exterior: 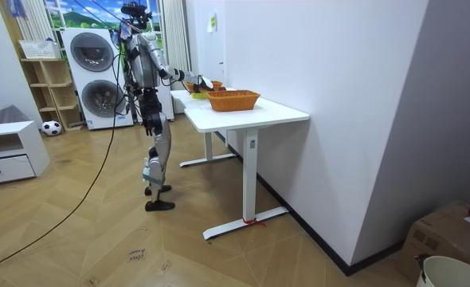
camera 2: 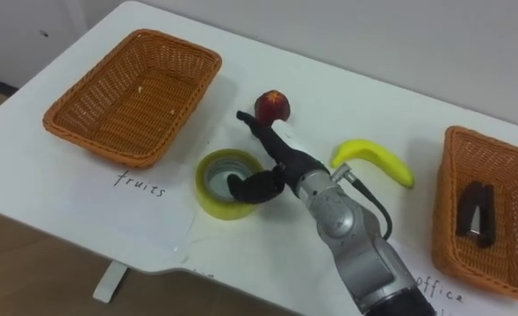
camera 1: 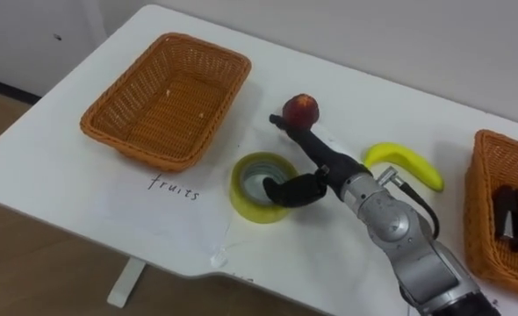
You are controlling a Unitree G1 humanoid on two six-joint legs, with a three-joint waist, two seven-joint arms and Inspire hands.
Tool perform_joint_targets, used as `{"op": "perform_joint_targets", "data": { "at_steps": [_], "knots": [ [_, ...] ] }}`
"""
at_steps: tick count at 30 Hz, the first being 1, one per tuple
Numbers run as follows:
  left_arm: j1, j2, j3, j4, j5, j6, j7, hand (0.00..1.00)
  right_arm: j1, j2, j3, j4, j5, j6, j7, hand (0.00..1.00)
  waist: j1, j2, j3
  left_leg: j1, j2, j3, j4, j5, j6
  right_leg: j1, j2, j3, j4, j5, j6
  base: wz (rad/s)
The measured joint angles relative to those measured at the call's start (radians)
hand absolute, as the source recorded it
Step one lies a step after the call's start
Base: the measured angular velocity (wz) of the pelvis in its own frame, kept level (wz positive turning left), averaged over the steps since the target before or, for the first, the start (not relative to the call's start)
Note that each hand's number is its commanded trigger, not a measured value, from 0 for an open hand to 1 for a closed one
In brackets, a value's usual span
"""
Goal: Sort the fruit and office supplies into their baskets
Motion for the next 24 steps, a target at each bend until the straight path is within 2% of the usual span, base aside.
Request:
{"op": "perform_joint_targets", "data": {
  "at_steps": [22,24],
  "knots": [
    [0.002,0.004,0.004,-0.001,0.002,0.001,-0.017,0.0,-0.003,-0.002,-0.036,-0.008,0.002,0.001,0.122,0.0,0.003,-0.002,-0.0013,0.005,0.001,0.007,-0.001,0.0,-0.001,0.0,0.002,0.001,0.0,0.0,0.0,0.0],
    [0.0,0.005,0.003,-0.001,0.002,0.001,-0.019,0.0,-0.014,-0.011,-0.036,0.0,0.017,0.002,0.135,0.0,0.005,-0.003,-0.002,0.005,0.001,0.003,-0.001,0.0,-0.001,0.0,0.001,0.0,-0.001,0.0,0.0,0.0]
  ]
}}
